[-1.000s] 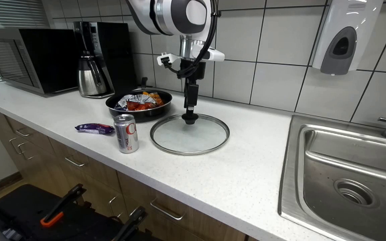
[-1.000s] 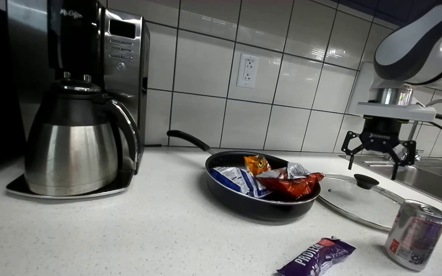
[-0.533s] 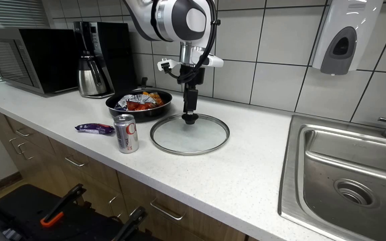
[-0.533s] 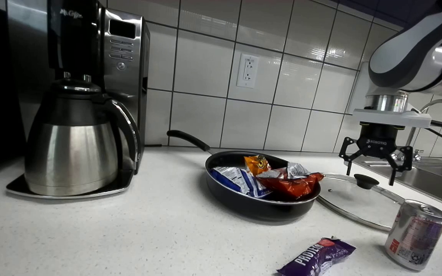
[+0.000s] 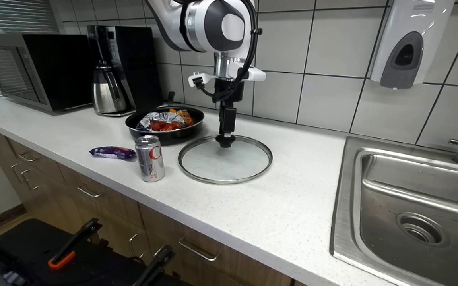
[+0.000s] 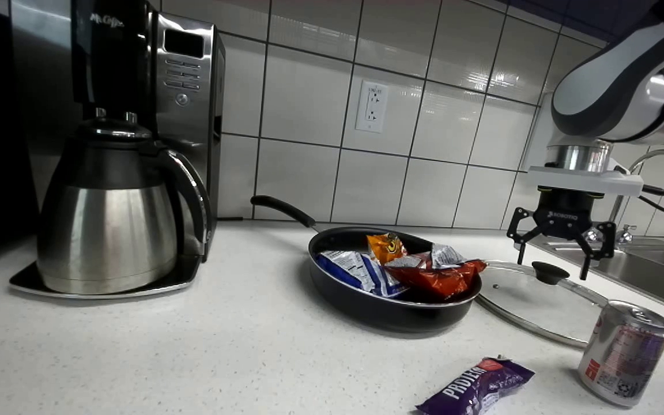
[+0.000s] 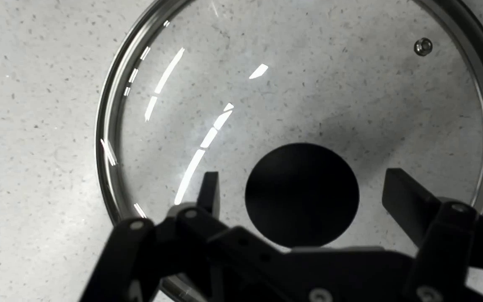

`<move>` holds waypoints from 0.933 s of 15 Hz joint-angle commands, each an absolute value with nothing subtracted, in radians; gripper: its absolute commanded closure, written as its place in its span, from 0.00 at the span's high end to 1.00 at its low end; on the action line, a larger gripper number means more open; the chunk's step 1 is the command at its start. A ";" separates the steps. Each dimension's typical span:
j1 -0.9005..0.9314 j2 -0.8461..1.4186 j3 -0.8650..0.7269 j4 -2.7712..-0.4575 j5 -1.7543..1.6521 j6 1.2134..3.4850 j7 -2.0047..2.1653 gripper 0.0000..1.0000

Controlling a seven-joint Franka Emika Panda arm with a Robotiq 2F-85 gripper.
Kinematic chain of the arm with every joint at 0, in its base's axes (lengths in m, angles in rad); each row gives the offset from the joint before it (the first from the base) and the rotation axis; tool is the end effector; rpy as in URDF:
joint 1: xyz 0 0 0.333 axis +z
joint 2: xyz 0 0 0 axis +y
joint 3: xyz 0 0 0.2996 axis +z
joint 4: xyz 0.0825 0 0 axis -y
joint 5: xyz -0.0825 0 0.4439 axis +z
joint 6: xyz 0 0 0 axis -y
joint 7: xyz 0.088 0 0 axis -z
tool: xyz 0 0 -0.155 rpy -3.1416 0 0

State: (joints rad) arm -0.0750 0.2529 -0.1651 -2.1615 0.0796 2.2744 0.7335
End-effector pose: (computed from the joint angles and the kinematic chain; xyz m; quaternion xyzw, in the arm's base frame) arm 0.5614 -0.1366 0.1619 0.8690 -0.4900 -0.0675 0.0089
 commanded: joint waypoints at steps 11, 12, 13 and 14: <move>-0.070 0.266 -0.173 -2.158 0.064 2.336 0.738 0.39; -0.070 0.264 -0.173 -2.160 0.064 2.340 0.739 0.39; -0.069 0.260 -0.174 -2.163 0.062 2.342 0.740 0.39; -0.068 0.252 -0.175 -2.166 0.058 2.341 0.741 0.39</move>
State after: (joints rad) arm -0.0749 0.2675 -0.1674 -2.1620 0.0735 2.3143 0.7347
